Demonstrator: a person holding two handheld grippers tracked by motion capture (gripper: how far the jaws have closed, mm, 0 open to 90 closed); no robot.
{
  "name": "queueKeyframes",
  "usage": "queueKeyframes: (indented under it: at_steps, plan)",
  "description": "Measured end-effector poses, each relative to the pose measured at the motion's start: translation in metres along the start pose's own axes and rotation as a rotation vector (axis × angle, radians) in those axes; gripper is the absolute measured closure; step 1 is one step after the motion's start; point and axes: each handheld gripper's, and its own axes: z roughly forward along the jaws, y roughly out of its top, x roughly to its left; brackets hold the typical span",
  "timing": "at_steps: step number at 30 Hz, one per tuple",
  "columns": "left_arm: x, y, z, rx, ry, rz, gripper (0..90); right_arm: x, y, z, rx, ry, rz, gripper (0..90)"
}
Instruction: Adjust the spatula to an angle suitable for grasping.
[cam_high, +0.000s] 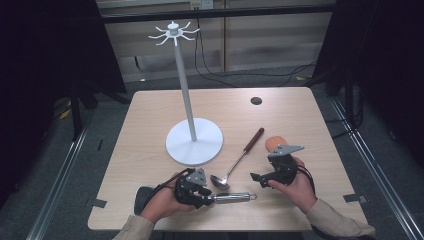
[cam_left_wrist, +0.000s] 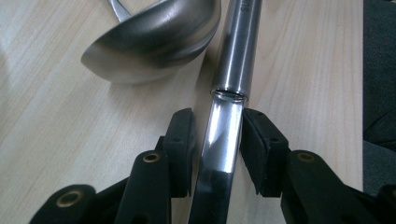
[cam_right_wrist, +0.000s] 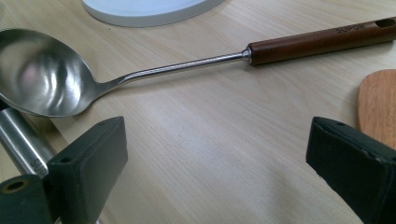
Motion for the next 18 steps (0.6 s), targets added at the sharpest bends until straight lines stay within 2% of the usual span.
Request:
queueKeyframes:
  at_steps: [1,2,4,5,6,8,9,10,11,13,16,18]
  plan:
    - [0.0,0.0,0.0,0.0,0.0,0.0,64.4,0.0,0.0,0.0,0.0,0.0,0.0,4.9]
    - [-0.0009,0.0014,0.0013,0.001,0.005,0.019,64.4,-0.0003,-0.0004,-0.0005,0.001,0.0,0.001,4.9]
    - [-0.0012,0.0034,0.0014,0.017,-0.007,0.018,67.1,-0.0008,-0.0015,-0.0013,0.003,-0.005,0.006,4.9]
    - [-0.0003,0.0045,0.002,0.015,-0.038,0.021,69.5,-0.0011,-0.0023,-0.0024,0.002,-0.008,0.01,4.9]
    - [-0.0018,0.0055,0.0032,0.015,-0.031,0.04,69.9,-0.0012,-0.0026,-0.0029,0.002,-0.01,0.012,4.9]
    - [-0.0026,0.0058,0.0039,0.013,-0.015,0.047,70.4,-0.0018,-0.003,-0.0034,0.0,-0.013,0.012,4.9]
    - [-0.0025,0.0068,0.003,0.032,-0.018,0.055,71.0,-0.0018,-0.0032,-0.0039,0.001,-0.014,0.017,4.9]
    - [-0.0032,0.0066,0.0046,0.013,-0.025,0.056,72.1,-0.0029,-0.0036,-0.005,0.003,-0.016,0.016,4.9]
    - [-0.004,0.0075,0.0053,0.013,-0.029,0.052,72.6,-0.0031,-0.0037,-0.0051,0.002,-0.018,0.013,4.9]
    - [-0.0053,0.0086,0.0054,0.02,-0.027,0.063,74.0,-0.0029,-0.0036,-0.0053,0.0,-0.021,0.018,4.9]
    - [-0.0051,0.0089,0.0052,0.022,-0.024,0.054,74.5,-0.0026,-0.0035,-0.0053,0.0,-0.02,0.019,5.0]
    - [-0.0045,0.0089,0.0033,0.042,-0.028,0.063,74.5,-0.0029,-0.0037,-0.0052,0.001,-0.018,0.015,4.9]
